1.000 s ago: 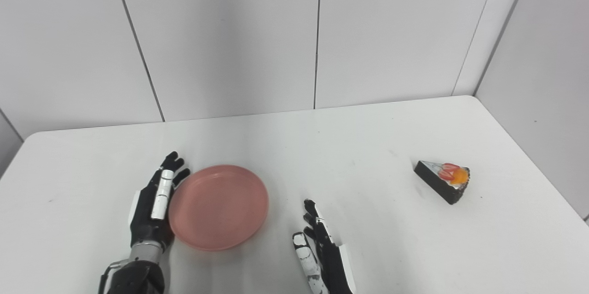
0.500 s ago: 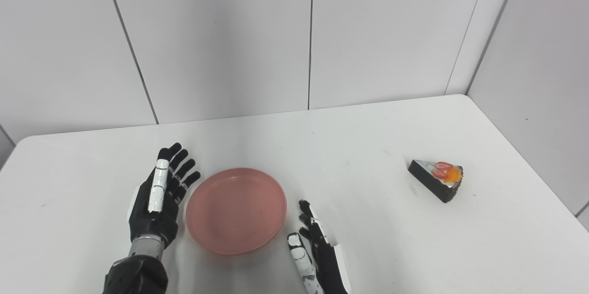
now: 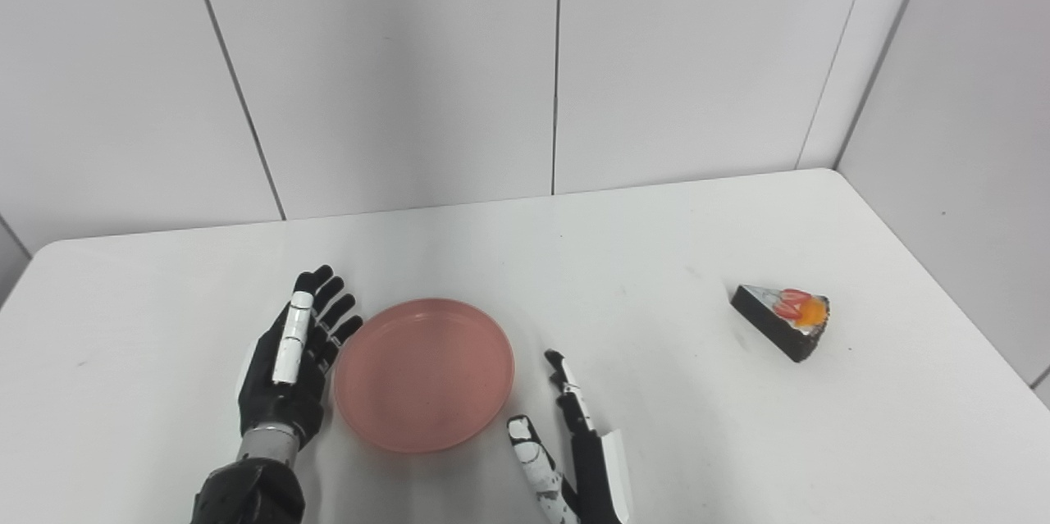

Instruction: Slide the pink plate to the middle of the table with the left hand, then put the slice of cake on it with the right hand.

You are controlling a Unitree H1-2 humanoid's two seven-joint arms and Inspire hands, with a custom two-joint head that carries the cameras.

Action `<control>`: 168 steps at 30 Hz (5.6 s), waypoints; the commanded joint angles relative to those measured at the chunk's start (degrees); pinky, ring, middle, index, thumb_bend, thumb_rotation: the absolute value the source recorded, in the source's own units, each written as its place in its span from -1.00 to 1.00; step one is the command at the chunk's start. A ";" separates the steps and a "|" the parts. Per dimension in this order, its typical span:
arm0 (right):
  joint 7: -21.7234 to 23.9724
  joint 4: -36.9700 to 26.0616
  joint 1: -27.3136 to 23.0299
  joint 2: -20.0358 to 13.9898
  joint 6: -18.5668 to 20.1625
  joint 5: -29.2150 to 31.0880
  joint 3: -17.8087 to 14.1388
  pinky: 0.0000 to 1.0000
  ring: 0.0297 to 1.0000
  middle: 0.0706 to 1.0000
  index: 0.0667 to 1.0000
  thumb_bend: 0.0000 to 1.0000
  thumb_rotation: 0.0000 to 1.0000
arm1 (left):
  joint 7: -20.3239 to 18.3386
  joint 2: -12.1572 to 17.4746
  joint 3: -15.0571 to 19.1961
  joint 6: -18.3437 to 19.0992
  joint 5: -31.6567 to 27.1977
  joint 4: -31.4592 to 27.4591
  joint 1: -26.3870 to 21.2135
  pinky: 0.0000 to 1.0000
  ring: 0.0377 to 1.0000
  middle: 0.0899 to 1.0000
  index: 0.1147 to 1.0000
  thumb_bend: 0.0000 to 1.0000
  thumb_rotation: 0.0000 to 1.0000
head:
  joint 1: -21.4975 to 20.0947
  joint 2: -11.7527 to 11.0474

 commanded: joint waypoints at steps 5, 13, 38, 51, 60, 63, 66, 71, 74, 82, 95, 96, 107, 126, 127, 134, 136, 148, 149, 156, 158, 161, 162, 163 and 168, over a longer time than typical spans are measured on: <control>-3.29 -11.49 1.60 1.79 -0.33 -5.28 -0.71 0.84 0.82 0.82 0.79 0.40 0.94 | -1.34 -0.24 -0.84 -2.67 -0.22 0.25 -0.60 0.67 0.73 0.74 0.61 0.75 0.36 | -0.32 -0.26; 2.11 -26.05 4.72 -1.39 4.41 -6.22 -4.36 0.73 0.81 0.78 0.73 0.55 0.86 | -2.72 -0.38 -1.74 -5.83 -0.19 3.81 -0.29 0.78 0.77 0.76 0.61 0.68 0.42 | -1.38 -0.34; 35.64 -42.51 -5.19 -25.53 27.99 -28.55 -33.28 0.40 0.66 0.71 0.70 0.77 0.61 | -3.81 -1.34 -2.26 -7.79 -0.61 5.99 0.63 0.78 0.74 0.73 0.59 0.61 0.39 | -2.46 -1.63; 46.08 -32.39 -10.61 -34.51 30.33 -32.21 -34.65 0.36 0.65 0.71 0.67 0.94 0.45 | -3.81 -1.66 -2.21 -6.38 -1.01 4.73 1.14 0.75 0.74 0.74 0.58 0.62 0.36 | -1.91 -1.67; 47.88 -23.81 -13.43 -36.27 31.92 -31.04 -31.18 0.32 0.60 0.65 0.65 0.99 0.41 | -3.21 -2.20 -2.56 -5.12 -0.51 3.38 1.72 0.69 0.73 0.74 0.59 0.62 0.36 | -1.42 -1.58; 48.08 -21.72 -14.41 -36.35 32.72 -29.93 -29.91 0.34 0.64 0.68 0.65 1.00 0.37 | -3.00 -2.32 -2.96 -4.76 -0.07 2.97 1.84 0.64 0.72 0.75 0.60 0.62 0.38 | -1.42 -1.58; 47.65 -20.06 -14.90 -36.85 32.95 -29.66 -28.46 0.29 0.61 0.67 0.65 1.00 0.38 | -3.12 -2.23 -3.00 -4.96 -0.30 3.20 1.80 0.70 0.73 0.75 0.59 0.63 0.38 | -1.42 -1.58; 47.57 -17.16 -16.17 -37.31 33.59 -28.94 -26.10 0.33 0.61 0.69 0.67 1.00 0.38 | -2.93 -2.09 -2.84 -5.01 -0.26 3.64 1.83 0.75 0.73 0.74 0.59 0.63 0.37 | -1.34 -1.47; 48.01 -16.55 -16.84 -37.75 34.31 -28.94 -24.95 0.35 0.60 0.68 0.67 1.00 0.37 | -2.92 -1.98 -2.93 -4.95 -0.06 3.72 1.91 0.73 0.73 0.74 0.60 0.63 0.37 | -1.33 -1.43; 46.84 -13.16 -18.30 -39.35 34.35 -28.25 -23.12 0.27 0.57 0.69 0.66 0.98 0.39 | -3.24 -1.93 -3.14 -5.25 -0.13 4.08 1.99 0.73 0.73 0.76 0.62 0.62 0.38 | -1.15 -1.35; 44.49 -8.24 -18.57 -42.02 34.48 -28.26 -20.96 0.42 0.62 0.73 0.67 0.93 0.39 | -3.50 -1.70 -2.95 -5.04 -0.52 3.92 2.06 0.76 0.75 0.77 0.64 0.62 0.37 | -0.79 -1.18; 44.27 -7.96 -18.57 -42.17 34.38 -28.06 -20.89 0.44 0.63 0.73 0.68 0.94 0.39 | -3.48 -1.73 -2.95 -4.99 -0.53 3.92 2.09 0.75 0.74 0.77 0.63 0.61 0.37 | -0.79 -1.18; 41.31 -5.09 -19.39 -42.45 34.49 -27.26 -19.79 0.26 0.54 0.66 0.65 0.89 0.26 | -3.39 -1.81 -3.00 -4.72 -0.48 3.66 2.16 0.73 0.73 0.76 0.62 0.60 0.37 | -0.31 -1.02; 32.36 -1.36 -19.29 -42.00 33.61 -23.44 -17.57 -0.41 -0.30 -0.20 -0.07 0.06 -1.00 | -3.40 -1.87 -3.24 -4.16 -0.33 3.23 2.49 0.76 0.73 0.77 0.62 0.58 0.37 | -0.19 -0.83; 32.28 -1.30 -19.22 -42.09 33.70 -23.50 -17.44 -0.42 -0.31 -0.20 -0.08 0.06 -1.00 | -3.46 -1.83 -3.26 -4.17 -0.34 3.16 2.53 0.75 0.73 0.77 0.62 0.57 0.38 | -0.06 -0.51; 32.69 -1.16 -19.20 -42.61 34.47 -23.66 -16.65 -0.47 -0.36 -0.24 -0.06 0.05 -1.00 | -3.41 -1.84 -3.10 -3.90 -0.64 3.09 2.35 0.76 0.73 0.78 0.62 0.56 0.38 | 0.08 -0.46; 32.83 -1.17 -19.23 -42.52 34.72 -23.34 -16.66 -0.50 -0.39 -0.26 -0.05 0.05 -1.00 | -3.42 -1.83 -3.10 -3.93 -0.63 3.10 2.28 0.75 0.73 0.77 0.61 0.56 0.37 | 0.10 -0.43; 31.45 -2.08 -18.82 -41.60 33.71 -20.84 -17.57 -0.47 -0.35 -0.25 -0.06 0.05 -1.00 | -3.41 -1.76 -3.23 -3.82 -0.43 3.04 2.09 0.74 0.71 0.76 0.60 0.56 0.38 | 0.34 -0.29; 30.64 -2.38 -18.83 -40.94 33.36 -19.31 -18.37 -0.46 -0.34 -0.24 -0.06 0.05 -1.00 | -3.44 -1.75 -3.21 -3.76 -0.51 3.03 2.10 0.75 0.72 0.76 0.60 0.57 0.37 | 0.34 -0.29; 28.18 -6.08 -19.58 -36.60 35.18 -11.64 -22.82 -0.53 -0.43 -0.27 -0.07 0.05 -1.00 | -3.48 -1.63 -3.39 -3.47 -0.30 2.81 2.17 0.73 0.71 0.75 0.59 0.57 0.38 | 0.34 -0.26; 27.76 -6.63 -19.84 -35.98 35.65 -10.74 -23.41 -0.52 -0.41 -0.28 -0.06 0.05 -1.00 | -3.53 -1.66 -3.34 -3.34 -0.46 2.79 2.16 0.74 0.72 0.76 0.59 0.57 0.37 | 0.34 -0.26; 27.34 -8.10 -20.58 -33.64 36.21 -8.64 -25.83 -0.53 -0.44 -0.27 -0.04 0.04 -1.00 | -3.39 -1.67 -3.37 -3.30 -0.30 2.70 2.23 0.74 0.71 0.76 0.59 0.59 0.37 | 0.34 -0.09; 26.79 -8.51 -20.70 -33.15 36.19 -7.76 -26.37 -0.53 -0.44 -0.27 -0.03 0.04 -1.00 | -3.30 -1.65 -3.47 -3.27 -0.07 2.67 2.28 0.74 0.71 0.76 0.59 0.59 0.37 | 0.34 -0.09; 26.39 -8.72 -20.75 -32.93 36.13 -7.24 -26.61 -0.48 -0.40 -0.25 -0.03 0.04 -1.00 | -3.24 -1.64 -3.54 -3.23 0.08 2.65 2.31 0.73 0.70 0.76 0.60 0.59 0.39 | 0.34 -0.09; 25.47 -10.16 -21.32 -31.01 36.22 -5.01 -28.56 -0.40 -0.30 -0.22 -0.03 0.05 -0.99 | -3.25 -1.73 -3.58 -3.17 0.02 2.66 2.53 0.76 0.71 0.76 0.58 0.62 0.38 | 0.27 -0.04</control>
